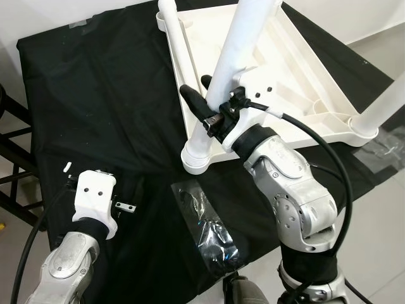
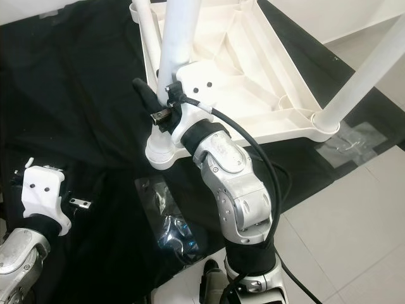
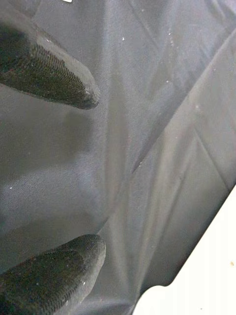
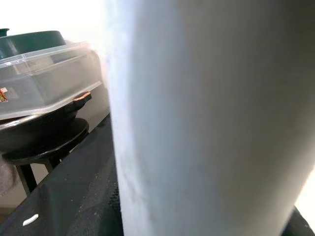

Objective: Building children table

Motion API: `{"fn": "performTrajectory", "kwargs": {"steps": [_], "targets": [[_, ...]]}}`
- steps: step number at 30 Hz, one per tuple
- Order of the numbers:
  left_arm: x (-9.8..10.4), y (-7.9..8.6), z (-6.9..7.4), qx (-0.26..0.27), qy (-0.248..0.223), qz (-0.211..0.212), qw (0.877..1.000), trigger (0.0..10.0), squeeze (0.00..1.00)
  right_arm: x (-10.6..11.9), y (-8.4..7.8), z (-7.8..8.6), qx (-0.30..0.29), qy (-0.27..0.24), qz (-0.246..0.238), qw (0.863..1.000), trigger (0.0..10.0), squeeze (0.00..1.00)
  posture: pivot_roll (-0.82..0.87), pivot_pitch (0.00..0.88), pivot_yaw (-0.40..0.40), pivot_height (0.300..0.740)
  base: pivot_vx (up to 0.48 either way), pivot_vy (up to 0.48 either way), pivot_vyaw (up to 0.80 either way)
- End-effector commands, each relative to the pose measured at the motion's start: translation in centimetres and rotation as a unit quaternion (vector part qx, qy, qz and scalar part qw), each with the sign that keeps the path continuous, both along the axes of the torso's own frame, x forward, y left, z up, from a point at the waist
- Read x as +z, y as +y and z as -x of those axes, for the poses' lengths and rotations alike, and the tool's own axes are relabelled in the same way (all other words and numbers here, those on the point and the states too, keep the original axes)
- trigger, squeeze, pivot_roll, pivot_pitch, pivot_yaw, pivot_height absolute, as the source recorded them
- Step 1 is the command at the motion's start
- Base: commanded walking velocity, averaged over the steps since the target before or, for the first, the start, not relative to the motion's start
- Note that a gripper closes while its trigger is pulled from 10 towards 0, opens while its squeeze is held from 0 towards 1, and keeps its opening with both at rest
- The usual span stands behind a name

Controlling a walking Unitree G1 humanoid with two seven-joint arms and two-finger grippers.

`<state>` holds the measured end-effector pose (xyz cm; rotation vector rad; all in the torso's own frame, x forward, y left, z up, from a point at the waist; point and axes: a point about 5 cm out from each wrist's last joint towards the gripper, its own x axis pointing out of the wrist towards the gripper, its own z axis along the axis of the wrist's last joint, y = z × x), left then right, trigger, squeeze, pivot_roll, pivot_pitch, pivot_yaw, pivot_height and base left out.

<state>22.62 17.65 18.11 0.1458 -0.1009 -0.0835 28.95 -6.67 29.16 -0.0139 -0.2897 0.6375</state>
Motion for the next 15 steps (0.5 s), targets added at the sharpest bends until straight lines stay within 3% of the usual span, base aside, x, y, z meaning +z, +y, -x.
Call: {"fn": "performTrajectory", "kwargs": {"steps": [1,2,4,7,8,9,13,15], "targets": [[-0.8,0.4,0.0,0.009,0.015,0.0,1.0,10.0,0.0,-5.6,-2.5,-2.3,-0.067,0.144,0.09,0.983,10.0,0.0,-0.02,0.342,0.014,0.74,0.0,0.0,0.0],[-0.8,0.4,-0.1,0.009,0.014,0.0,1.0,10.0,0.0,-4.9,-2.5,-2.4,-0.039,0.126,0.113,0.985,10.0,0.0,-0.02,0.342,0.014,0.74,0.0,0.0,0.0],[-0.8,0.4,-0.1,0.009,0.014,0.0,1.0,10.0,0.0,-4.9,-2.5,-2.4,-0.039,0.126,0.113,0.985,10.0,0.0,-0.02,0.342,0.014,0.74,0.0,0.0,0.0],[-0.8,0.2,-0.3,0.007,0.013,0.003,1.0,10.0,0.0,-2.5,-3.1,-2.9,0.075,0.07,0.2,0.974,10.0,0.0,-0.02,0.341,0.01,0.74,0.0,0.0,0.0],[-0.8,0.2,-0.3,0.007,0.013,0.003,1.0,10.0,0.0,-2.5,-3.1,-2.9,0.075,0.07,0.2,0.974,10.0,0.0,-0.02,0.341,0.01,0.74,0.0,0.0,0.0],[-0.8,0.2,-0.3,0.006,0.012,0.004,1.0,10.0,0.0,-1.6,-3.4,-3.0,0.114,0.05,0.223,0.967,10.0,0.0,-0.02,0.341,0.01,0.74,0.0,0.0,0.0],[-0.7,0.1,-0.3,0.006,0.01,0.005,1.0,10.0,0.0,0.3,-3.9,-3.8,0.172,0.024,0.241,0.955,10.0,0.0,-0.02,0.344,0.005,0.74,0.0,0.0,0.0],[-0.7,0.1,-0.3,0.006,0.01,0.005,1.0,10.0,0.0,0.3,-3.9,-3.8,0.172,0.024,0.241,0.955,10.0,0.0,-0.02,0.344,0.005,0.74,0.0,0.0,0.0]]}}
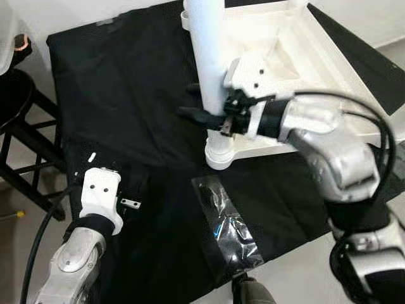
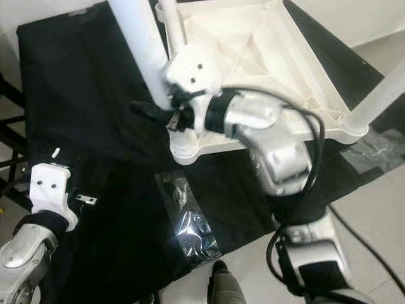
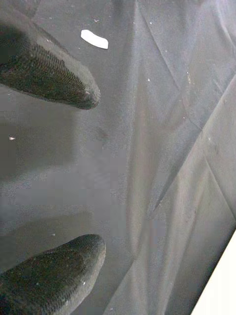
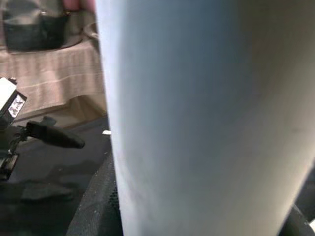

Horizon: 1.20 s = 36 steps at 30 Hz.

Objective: Building children table

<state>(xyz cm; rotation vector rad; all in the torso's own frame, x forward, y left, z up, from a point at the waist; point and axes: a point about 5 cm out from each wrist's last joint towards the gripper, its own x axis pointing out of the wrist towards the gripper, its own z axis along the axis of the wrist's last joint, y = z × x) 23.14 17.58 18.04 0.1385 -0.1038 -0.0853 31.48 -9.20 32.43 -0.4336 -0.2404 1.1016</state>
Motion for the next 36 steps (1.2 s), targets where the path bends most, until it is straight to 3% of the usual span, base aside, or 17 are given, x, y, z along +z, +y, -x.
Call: {"fn": "performTrajectory", "kwargs": {"steps": [1,5,12,19,25,36], "targets": [[-0.7,0.1,0.2,0.007,0.01,0.002,1.0,10.0,0.0,-2.7,-1.4,-1.5,-0.033,0.062,0.026,0.997,10.0,0.0,-0.02,0.345,0.003,0.74,0.0,0.0,0.0],[-0.6,0.1,0.4,0.009,0.009,0.003,1.0,10.0,0.0,-1.7,-1.7,-2.4,0.002,0.068,-0.013,0.998,10.0,0.0,-0.01,0.353,-0.004,0.74,0.0,0.0,0.0],[-0.6,0.2,0.6,0.011,0.009,0.004,1.0,10.0,0.0,-2.3,-2.3,-1.6,0.084,0.091,-0.072,0.99,10.0,0.0,-0.01,0.358,0.002,0.74,0.0,0.0,0.0],[-0.7,0.2,0.6,0.007,0.012,0.004,1.0,10.0,0.0,-4.1,-3.1,-1.6,0.096,0.11,-0.046,0.988,10.0,0.0,-0.01,0.355,0.013,0.74,0.0,0.0,0.0],[-0.8,0.2,0.7,0.007,0.013,0.004,1.0,10.0,0.0,-3.9,-3.2,-2.1,0.094,0.107,-0.021,0.99,10.0,0.0,-0.01,0.352,0.014,0.74,0.0,0.0,0.0],[-0.7,0.3,0.7,0.009,0.012,0.005,1.0,10.0,0.0,-5.0,-3.4,-3.1,0.033,0.13,0.003,0.991,10.0,0.0,-0.01,0.355,0.009,0.74,0.0,0.0,0.0]]}}
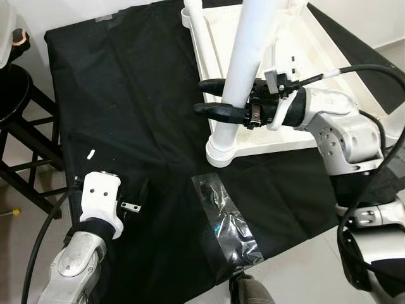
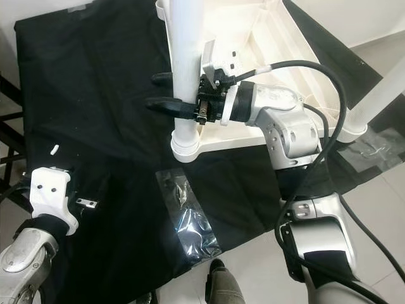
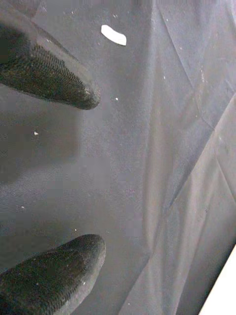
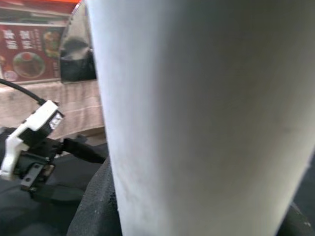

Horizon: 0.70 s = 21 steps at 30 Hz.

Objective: Building children table

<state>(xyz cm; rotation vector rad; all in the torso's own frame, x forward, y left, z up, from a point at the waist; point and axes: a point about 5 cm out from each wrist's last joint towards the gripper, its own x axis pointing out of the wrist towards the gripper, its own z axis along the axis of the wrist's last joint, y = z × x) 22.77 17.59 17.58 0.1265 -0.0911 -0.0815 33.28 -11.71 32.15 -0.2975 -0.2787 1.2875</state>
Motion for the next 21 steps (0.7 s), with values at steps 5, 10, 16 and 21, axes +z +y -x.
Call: {"fn": "performTrajectory", "kwargs": {"steps": [5,10,16,21], "targets": [[-0.2,0.3,0.2,0.006,0.005,0.0,1.0,10.0,0.0,-5.3,-1.4,-2.4,-0.13,0.117,0.046,0.984,10.0,0.0,-0.02,0.357,0.012,0.74,0.0,0.0,0.0],[-0.2,0.3,0.1,0.006,0.005,-0.001,1.0,10.0,0.0,-5.2,-1.5,-2.6,-0.142,0.121,0.035,0.982,10.0,0.0,-0.02,0.357,0.012,0.74,0.0,0.0,0.0],[-0.2,0.3,0.1,0.006,0.005,-0.001,1.0,10.0,0.0,-5.2,-1.5,-2.3,-0.146,0.121,0.025,0.982,10.0,0.0,-0.02,0.356,0.016,0.74,0.0,0.0,0.0],[-0.2,0.3,0.0,0.006,0.005,-0.002,1.0,10.0,0.0,-5.7,-1.5,-1.9,-0.162,0.129,0.016,0.978,10.0,0.0,-0.02,0.355,0.02,0.74,0.0,0.0,0.0]]}}
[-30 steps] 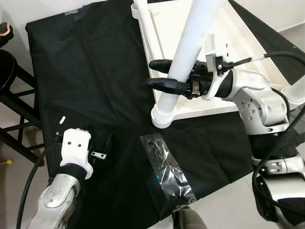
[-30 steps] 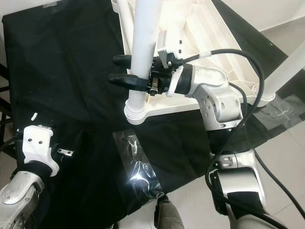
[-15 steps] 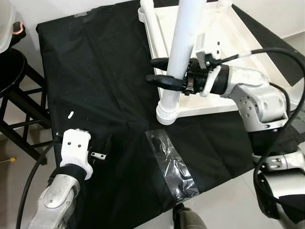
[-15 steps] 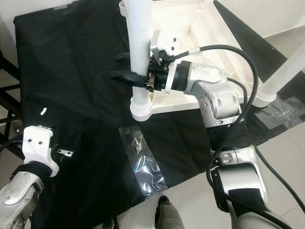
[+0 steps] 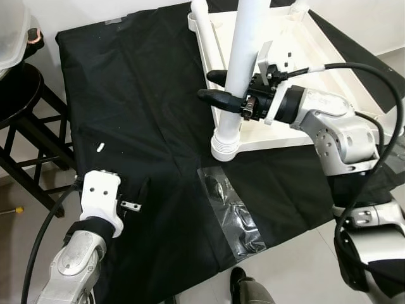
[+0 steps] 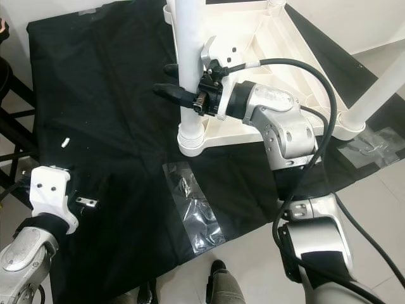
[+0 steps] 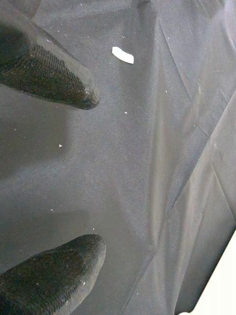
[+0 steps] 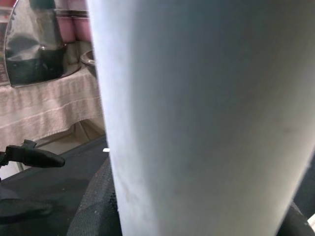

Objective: Building children table

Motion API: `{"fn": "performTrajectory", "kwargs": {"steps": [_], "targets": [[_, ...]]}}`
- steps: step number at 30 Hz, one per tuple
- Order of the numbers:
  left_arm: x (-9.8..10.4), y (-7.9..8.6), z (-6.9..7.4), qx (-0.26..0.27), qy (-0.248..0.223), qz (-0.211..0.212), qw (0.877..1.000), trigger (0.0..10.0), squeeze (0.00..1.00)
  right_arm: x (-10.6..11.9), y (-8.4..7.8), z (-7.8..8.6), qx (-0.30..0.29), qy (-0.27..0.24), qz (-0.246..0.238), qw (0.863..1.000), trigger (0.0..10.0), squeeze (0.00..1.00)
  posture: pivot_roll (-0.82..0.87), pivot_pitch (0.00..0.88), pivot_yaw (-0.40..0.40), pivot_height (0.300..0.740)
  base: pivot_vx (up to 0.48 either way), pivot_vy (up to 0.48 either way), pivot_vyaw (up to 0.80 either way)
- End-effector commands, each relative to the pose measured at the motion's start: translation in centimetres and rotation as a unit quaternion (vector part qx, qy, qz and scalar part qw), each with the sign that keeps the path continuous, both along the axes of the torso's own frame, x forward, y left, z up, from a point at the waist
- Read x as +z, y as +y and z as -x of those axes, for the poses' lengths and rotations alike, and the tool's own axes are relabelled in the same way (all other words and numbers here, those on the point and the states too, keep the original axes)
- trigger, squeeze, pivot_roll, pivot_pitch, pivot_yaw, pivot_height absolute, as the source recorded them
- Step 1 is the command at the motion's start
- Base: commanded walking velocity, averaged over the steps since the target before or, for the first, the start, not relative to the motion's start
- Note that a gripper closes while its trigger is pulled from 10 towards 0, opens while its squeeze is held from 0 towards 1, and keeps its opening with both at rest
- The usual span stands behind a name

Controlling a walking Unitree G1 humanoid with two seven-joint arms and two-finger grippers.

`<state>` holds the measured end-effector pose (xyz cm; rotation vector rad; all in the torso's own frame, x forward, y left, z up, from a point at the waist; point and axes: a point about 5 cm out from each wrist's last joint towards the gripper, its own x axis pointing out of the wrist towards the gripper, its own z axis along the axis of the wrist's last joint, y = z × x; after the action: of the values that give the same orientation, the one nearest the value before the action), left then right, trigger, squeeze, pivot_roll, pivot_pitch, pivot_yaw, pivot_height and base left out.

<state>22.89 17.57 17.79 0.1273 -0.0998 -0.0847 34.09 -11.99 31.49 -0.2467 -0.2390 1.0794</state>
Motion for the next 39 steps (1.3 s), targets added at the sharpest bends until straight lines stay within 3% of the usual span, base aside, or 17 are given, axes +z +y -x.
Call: {"fn": "performTrajectory", "kwargs": {"steps": [1,15,16,17,18,20,21,22,24,33,39], "targets": [[-0.5,0.3,0.1,0.008,0.01,-0.002,1.0,10.0,0.0,-5.2,-1.3,-1.1,-0.069,0.118,0.028,0.99,10.0,0.0,-0.02,0.355,0.02,0.74,0.0,0.0,0.0],[-0.5,0.3,0.1,0.009,0.009,-0.002,1.0,10.0,0.0,-6.3,-1.9,-0.8,-0.167,0.126,0.014,0.978,10.0,0.0,-0.01,0.349,0.005,0.74,0.0,0.0,0.0],[-0.5,0.4,0.1,0.01,0.009,-0.002,1.0,10.0,0.0,-7.0,-1.9,-0.3,-0.202,0.126,0.025,0.971,10.0,0.0,-0.01,0.347,0.004,0.74,0.0,0.0,0.0],[-0.6,0.4,0.1,0.011,0.009,-0.002,1.0,10.0,0.0,-8.2,-1.9,0.3,-0.3,0.117,0.029,0.946,10.0,0.0,-0.01,0.344,0.0,0.74,0.0,0.0,0.0],[-0.6,0.4,0.1,0.012,0.008,-0.003,1.0,10.0,0.0,-9.2,-1.5,1.3,-0.358,0.113,0.024,0.927,10.0,0.0,-0.01,0.341,0.001,0.74,0.0,0.0,0.0],[-0.6,0.4,0.1,0.012,0.008,-0.003,1.0,10.0,0.0,-9.2,-1.5,1.3,-0.358,0.113,0.024,0.927,10.0,0.0,-0.01,0.341,0.001,0.74,0.0,0.0,0.0],[-0.5,0.5,0.1,0.014,0.008,-0.003,1.0,10.0,0.0,-9.9,-0.9,2.2,-0.398,0.124,0.001,0.909,10.0,0.0,-0.01,0.34,0.005,0.74,0.0,0.0,0.0],[-0.5,0.5,0.1,0.014,0.008,-0.003,1.0,10.0,0.0,-9.9,-0.9,2.2,-0.398,0.124,0.001,0.909,10.0,0.0,-0.01,0.34,0.005,0.74,0.0,0.0,0.0],[-0.2,0.7,0.0,0.015,0.005,-0.004,1.0,10.0,0.0,-10.5,0.6,3.5,-0.426,0.147,-0.046,0.892,10.0,0.0,-0.01,0.334,0.013,0.74,0.0,0.0,0.0],[2.0,1.4,-0.7,-0.011,-0.038,-0.022,0.999,10.0,0.0,-9.8,0.4,3.1,-0.447,0.141,-0.079,0.88,10.0,0.0,0.0,0.315,0.014,0.74,0.0,0.0,0.0],[5.3,0.9,-2.5,-0.034,-0.096,-0.005,0.995,10.0,0.0,-8.9,0.6,2.9,-0.463,0.13,-0.094,0.872,10.0,0.0,-0.01,0.285,0.02,0.74,0.0,0.0,0.0]]}}
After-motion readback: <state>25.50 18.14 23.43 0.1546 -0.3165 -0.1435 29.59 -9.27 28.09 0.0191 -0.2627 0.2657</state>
